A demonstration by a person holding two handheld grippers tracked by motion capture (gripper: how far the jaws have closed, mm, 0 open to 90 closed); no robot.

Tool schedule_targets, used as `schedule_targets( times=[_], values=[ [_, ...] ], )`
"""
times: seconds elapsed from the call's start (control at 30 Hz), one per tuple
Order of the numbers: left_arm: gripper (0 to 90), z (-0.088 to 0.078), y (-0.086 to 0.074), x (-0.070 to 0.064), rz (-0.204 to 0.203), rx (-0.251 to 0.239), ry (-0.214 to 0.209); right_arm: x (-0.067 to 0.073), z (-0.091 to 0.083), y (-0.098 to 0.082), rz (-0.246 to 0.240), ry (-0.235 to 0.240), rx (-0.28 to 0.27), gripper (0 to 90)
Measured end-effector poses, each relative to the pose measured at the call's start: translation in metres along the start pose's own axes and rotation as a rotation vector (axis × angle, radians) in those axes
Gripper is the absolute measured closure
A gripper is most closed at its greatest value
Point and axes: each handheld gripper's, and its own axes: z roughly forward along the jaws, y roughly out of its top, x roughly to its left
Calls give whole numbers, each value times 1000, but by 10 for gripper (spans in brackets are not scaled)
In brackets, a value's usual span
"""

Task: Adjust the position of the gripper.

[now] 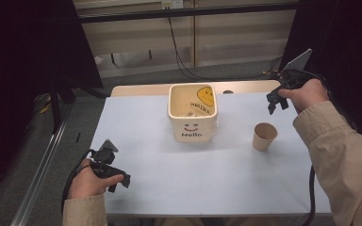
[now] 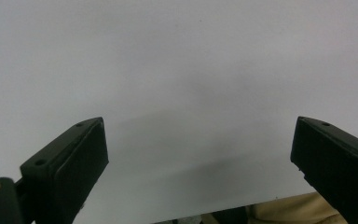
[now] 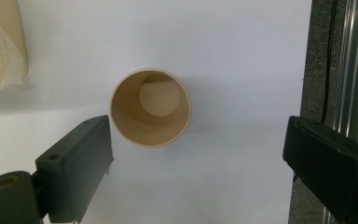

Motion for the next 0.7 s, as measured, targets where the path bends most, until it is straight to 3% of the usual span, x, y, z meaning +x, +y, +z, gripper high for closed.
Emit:
schedule_targets(
  times=[0.43, 0.7],
  values=[
    [37, 0, -1, 1, -1, 1, -2, 4, -10, 3, -12, -1, 5, 82],
    [37, -1, -1, 0, 2, -1, 1, 21, -8, 6, -41, 6, 5, 80]
  ],
)
